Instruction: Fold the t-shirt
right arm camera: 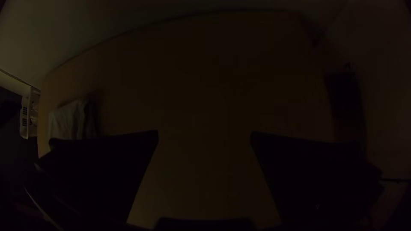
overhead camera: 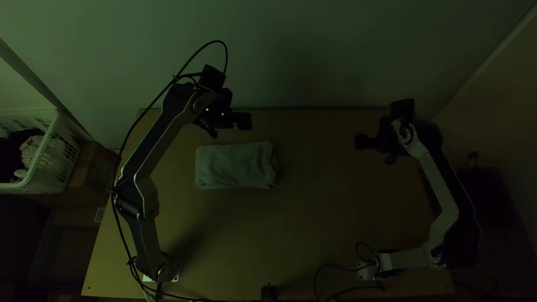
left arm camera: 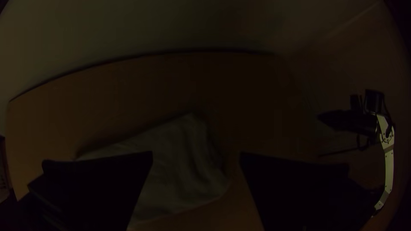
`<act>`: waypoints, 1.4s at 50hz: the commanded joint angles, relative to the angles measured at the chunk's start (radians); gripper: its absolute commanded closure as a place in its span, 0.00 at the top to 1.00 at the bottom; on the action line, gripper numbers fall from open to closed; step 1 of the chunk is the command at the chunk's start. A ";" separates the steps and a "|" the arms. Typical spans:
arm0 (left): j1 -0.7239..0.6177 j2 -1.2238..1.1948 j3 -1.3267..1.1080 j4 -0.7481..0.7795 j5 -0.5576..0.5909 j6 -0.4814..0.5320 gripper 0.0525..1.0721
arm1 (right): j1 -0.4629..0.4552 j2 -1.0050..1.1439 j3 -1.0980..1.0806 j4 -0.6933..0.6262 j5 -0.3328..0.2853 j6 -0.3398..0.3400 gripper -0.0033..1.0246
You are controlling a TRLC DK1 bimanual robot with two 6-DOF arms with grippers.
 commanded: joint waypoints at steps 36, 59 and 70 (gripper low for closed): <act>0.552 -0.907 -0.860 0.452 -0.055 0.219 0.96 | -0.015 -0.604 -0.262 0.486 0.096 -0.339 0.96; 0.633 -1.364 -1.458 0.805 -0.106 0.238 0.96 | -0.002 -0.965 -0.716 0.817 0.119 -0.480 0.96; 0.640 -1.560 -1.676 0.955 -0.117 0.235 0.96 | -0.018 -1.115 -0.952 0.984 0.139 -0.499 0.96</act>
